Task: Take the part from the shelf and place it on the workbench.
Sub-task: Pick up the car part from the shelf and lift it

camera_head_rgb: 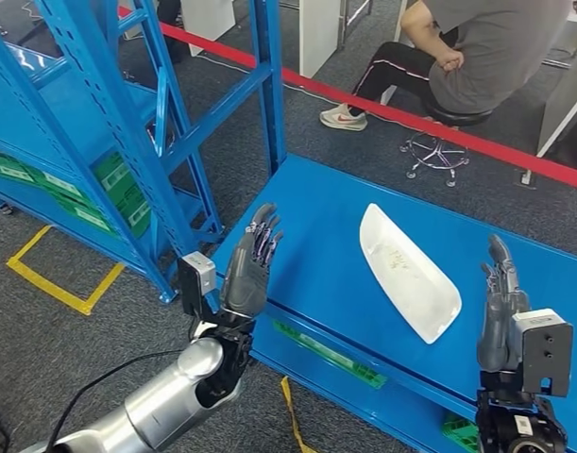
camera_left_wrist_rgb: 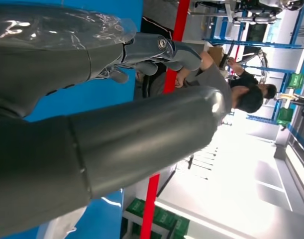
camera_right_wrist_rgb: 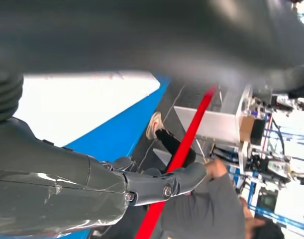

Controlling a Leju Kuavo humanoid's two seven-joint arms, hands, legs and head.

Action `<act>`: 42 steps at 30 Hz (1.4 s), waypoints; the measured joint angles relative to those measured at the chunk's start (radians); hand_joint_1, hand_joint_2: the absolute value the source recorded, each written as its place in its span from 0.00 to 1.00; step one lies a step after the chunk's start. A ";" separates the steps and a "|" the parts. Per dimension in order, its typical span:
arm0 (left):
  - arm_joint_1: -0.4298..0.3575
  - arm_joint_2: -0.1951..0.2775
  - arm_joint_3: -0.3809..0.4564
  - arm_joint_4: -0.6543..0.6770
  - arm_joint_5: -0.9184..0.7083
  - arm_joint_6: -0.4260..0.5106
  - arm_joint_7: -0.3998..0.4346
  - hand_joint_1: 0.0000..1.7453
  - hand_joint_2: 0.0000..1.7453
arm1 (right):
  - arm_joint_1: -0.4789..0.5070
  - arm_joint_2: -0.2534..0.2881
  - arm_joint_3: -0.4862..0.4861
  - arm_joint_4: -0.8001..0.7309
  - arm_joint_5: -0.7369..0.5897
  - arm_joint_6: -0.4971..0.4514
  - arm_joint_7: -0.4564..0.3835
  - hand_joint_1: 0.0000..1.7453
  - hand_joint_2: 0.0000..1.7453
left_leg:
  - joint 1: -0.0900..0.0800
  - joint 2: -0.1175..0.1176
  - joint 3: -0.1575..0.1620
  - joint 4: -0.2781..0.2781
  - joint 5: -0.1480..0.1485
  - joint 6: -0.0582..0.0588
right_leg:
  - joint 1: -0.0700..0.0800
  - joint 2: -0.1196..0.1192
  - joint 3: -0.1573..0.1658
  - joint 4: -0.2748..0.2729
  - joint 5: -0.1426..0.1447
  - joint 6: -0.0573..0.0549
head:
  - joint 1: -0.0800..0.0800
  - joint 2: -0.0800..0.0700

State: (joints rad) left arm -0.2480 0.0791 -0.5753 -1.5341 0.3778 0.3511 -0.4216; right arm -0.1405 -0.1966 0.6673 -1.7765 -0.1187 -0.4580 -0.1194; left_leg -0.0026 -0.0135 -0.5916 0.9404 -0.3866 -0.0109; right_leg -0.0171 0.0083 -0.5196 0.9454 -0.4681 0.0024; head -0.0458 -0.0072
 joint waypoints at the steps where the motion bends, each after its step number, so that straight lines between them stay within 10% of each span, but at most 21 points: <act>1: 0.001 0.000 0.000 0.000 0.000 0.001 0.000 0.00 0.00 | 0.000 0.000 -0.002 0.000 -0.002 0.000 0.005 0.00 1.00 | 0.000 -0.001 0.000 0.000 -0.001 0.001 | 0.000 0.000 0.002 -0.003 0.001 0.005 | 0.000 0.000; 10: 0.002 0.004 0.000 -0.003 0.000 0.006 0.001 0.00 0.00 | -0.006 0.000 -0.026 0.008 -0.004 0.024 0.073 0.00 1.00 | -0.001 -0.002 0.000 0.001 -0.005 0.007 | -0.001 -0.001 0.006 -0.008 0.000 0.022 | 0.000 0.000; 42: 0.002 0.006 0.000 -0.023 0.010 0.019 0.016 0.00 0.00 | -0.178 -0.064 -0.003 0.305 -0.118 0.336 0.290 0.00 1.00 | 0.003 -0.002 0.001 0.000 -0.006 0.004 | 0.006 -0.001 0.006 -0.008 -0.003 0.019 | 0.000 0.000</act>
State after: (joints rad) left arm -0.2463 0.0847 -0.5753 -1.5568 0.3875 0.3696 -0.4052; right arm -0.3184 -0.2605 0.6642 -1.4711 -0.2366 -0.1224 0.1711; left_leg 0.0000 -0.0156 -0.5906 0.9399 -0.3929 -0.0065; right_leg -0.0108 0.0073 -0.5134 0.9376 -0.4707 0.0215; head -0.0463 -0.0072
